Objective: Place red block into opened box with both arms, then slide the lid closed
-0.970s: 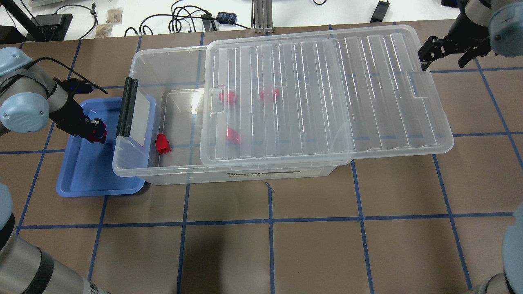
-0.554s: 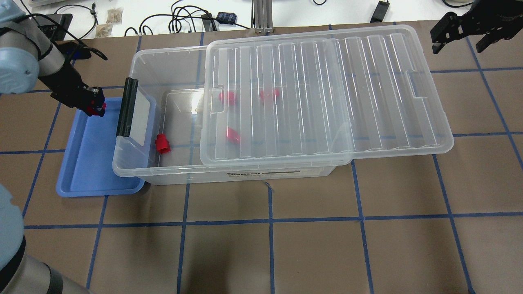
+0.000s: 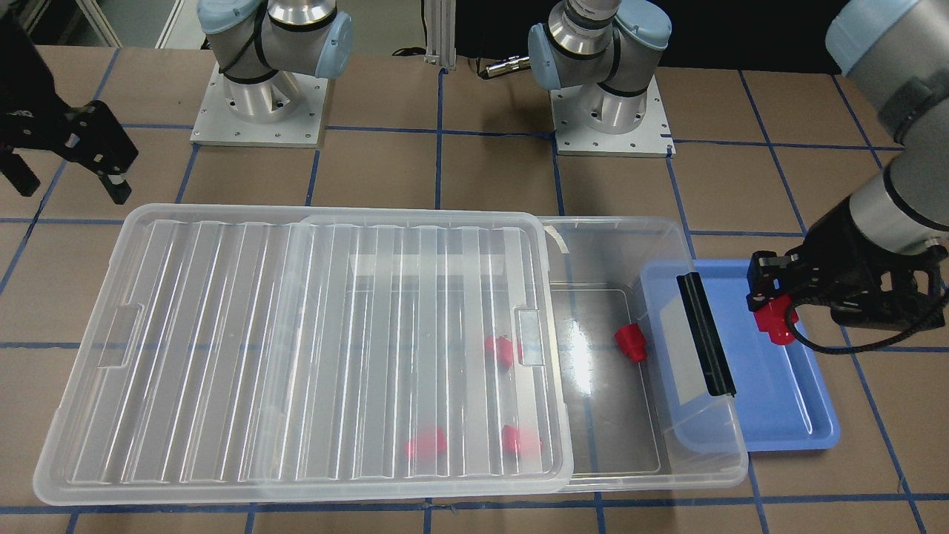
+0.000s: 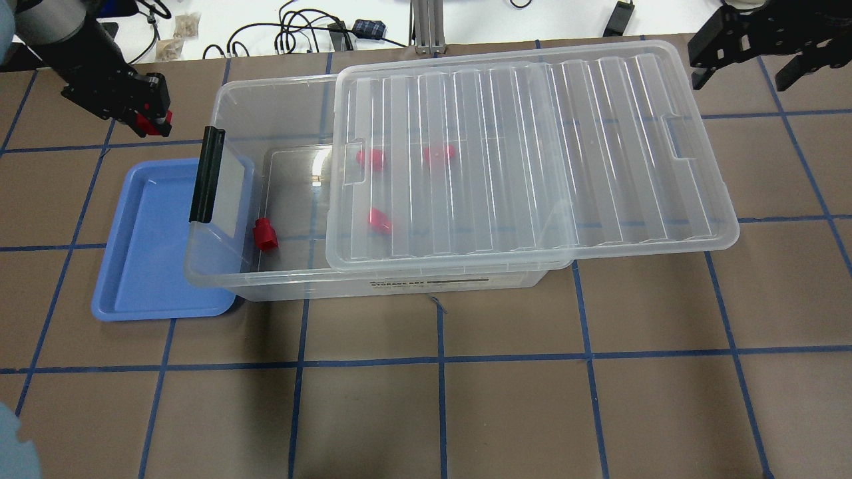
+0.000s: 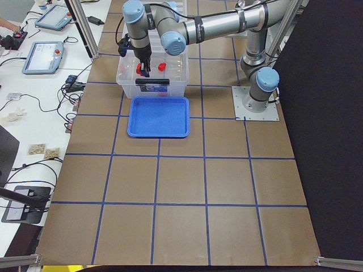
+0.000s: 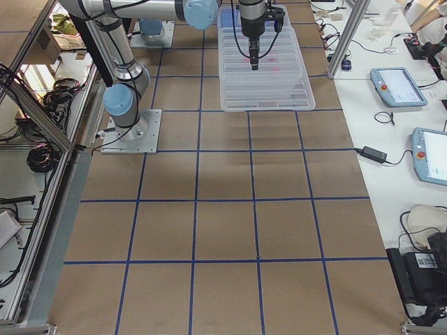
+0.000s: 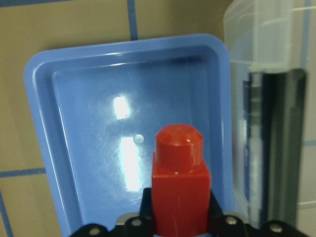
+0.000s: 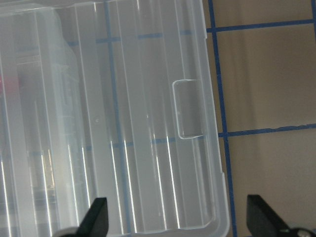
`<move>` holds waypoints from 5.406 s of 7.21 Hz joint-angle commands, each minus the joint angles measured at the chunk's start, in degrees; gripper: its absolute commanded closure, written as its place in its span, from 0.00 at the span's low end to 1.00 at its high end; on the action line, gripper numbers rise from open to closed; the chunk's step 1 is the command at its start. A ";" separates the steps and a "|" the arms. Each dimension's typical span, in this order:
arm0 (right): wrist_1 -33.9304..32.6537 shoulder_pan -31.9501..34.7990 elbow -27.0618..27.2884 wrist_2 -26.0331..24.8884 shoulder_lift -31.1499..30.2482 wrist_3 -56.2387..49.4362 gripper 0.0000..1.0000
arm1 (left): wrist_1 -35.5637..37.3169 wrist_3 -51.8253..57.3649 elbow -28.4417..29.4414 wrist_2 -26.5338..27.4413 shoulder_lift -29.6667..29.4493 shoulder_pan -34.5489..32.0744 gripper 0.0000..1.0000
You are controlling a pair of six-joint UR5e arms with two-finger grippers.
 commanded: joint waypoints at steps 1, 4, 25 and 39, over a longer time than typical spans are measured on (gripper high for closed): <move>-0.72 7.15 -0.46 -0.78 1.37 8.26 0.00 | 1.69 -8.88 -0.68 -0.52 -1.24 -6.85 1.00; -0.64 10.42 -1.96 -0.79 3.31 13.29 0.00 | 10.72 -9.52 -10.05 -0.61 -3.01 -8.36 1.00; -1.08 10.43 -1.87 -0.79 3.49 12.33 0.00 | 20.70 -9.87 -14.77 -2.45 -9.00 -8.72 0.14; -16.93 -15.32 8.74 -0.70 13.14 -21.25 0.00 | -7.70 -9.70 -2.18 1.24 5.86 -7.66 0.00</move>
